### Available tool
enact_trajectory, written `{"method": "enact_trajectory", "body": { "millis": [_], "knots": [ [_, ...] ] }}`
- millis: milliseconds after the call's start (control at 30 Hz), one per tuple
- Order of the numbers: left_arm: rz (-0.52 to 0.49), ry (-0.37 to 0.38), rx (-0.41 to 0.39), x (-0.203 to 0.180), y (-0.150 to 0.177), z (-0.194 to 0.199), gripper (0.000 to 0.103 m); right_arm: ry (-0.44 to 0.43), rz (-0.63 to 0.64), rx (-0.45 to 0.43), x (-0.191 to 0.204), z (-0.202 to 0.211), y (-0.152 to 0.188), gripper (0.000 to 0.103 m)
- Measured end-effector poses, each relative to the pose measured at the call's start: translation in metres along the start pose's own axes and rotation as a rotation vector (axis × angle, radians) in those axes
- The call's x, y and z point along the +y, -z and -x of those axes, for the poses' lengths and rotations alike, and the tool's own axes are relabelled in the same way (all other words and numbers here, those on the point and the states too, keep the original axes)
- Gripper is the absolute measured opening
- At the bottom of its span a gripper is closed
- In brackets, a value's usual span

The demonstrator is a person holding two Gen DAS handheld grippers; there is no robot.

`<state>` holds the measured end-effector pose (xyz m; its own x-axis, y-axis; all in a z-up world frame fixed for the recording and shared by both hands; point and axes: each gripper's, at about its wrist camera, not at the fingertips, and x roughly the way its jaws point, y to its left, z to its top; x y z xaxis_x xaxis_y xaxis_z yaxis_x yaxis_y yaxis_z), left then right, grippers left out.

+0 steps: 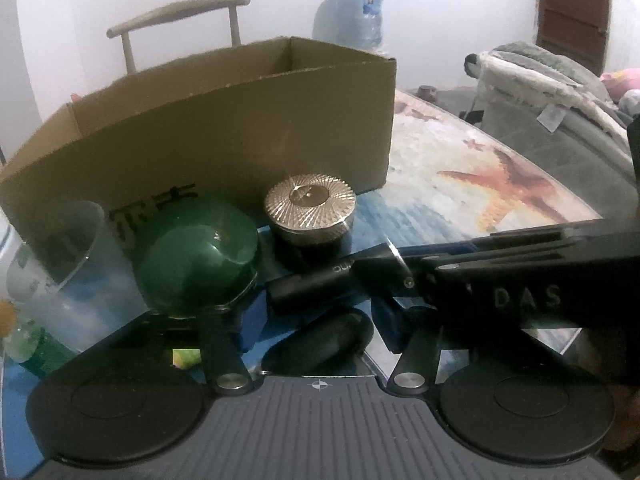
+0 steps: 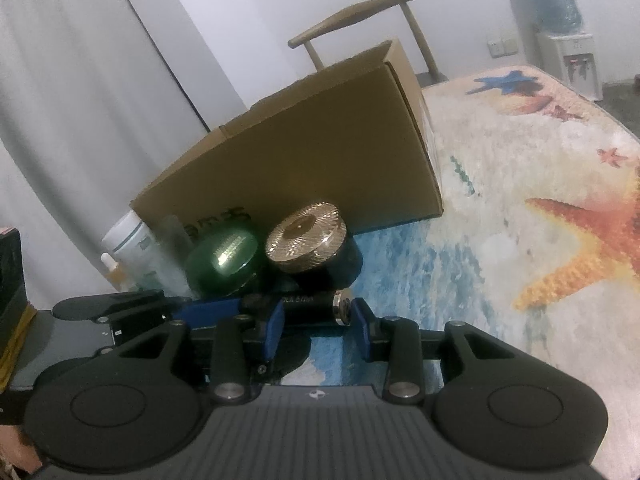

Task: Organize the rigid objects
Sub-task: 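Lift the black cylinder with the right gripper and release it inside the cardboard box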

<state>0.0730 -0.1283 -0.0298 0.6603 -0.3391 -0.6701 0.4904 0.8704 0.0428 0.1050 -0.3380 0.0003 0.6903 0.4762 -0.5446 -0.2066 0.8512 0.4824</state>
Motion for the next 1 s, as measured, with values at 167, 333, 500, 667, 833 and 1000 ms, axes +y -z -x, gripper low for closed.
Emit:
{"method": "enact_trajectory", "body": {
  "millis": [167, 333, 500, 667, 833, 1000],
  "knots": [
    [-0.018, 0.0, -0.051, -0.006, -0.002, 0.024, 0.056, 0.015, 0.018, -0.025, 0.016, 0.023, -0.002, 0.039],
    [-0.032, 0.001, -0.172, -0.01, -0.014, 0.067, 0.056, 0.038, 0.087, -0.096, 0.049, 0.062, -0.016, 0.039],
    [-0.033, -0.057, -0.275, 0.002, -0.038, 0.095, 0.056, 0.01, 0.179, -0.153, 0.081, 0.073, -0.054, 0.039],
    [-0.031, -0.158, -0.306, 0.033, -0.079, 0.093, 0.056, -0.058, 0.246, -0.131, 0.103, 0.044, -0.108, 0.039],
    [-0.017, -0.208, -0.185, 0.08, -0.127, 0.051, 0.056, -0.099, 0.25, -0.002, 0.112, -0.03, -0.171, 0.039],
    [0.012, -0.217, 0.026, 0.125, -0.164, -0.015, 0.056, -0.14, 0.125, 0.215, 0.093, -0.127, -0.216, 0.039]
  ]
}}
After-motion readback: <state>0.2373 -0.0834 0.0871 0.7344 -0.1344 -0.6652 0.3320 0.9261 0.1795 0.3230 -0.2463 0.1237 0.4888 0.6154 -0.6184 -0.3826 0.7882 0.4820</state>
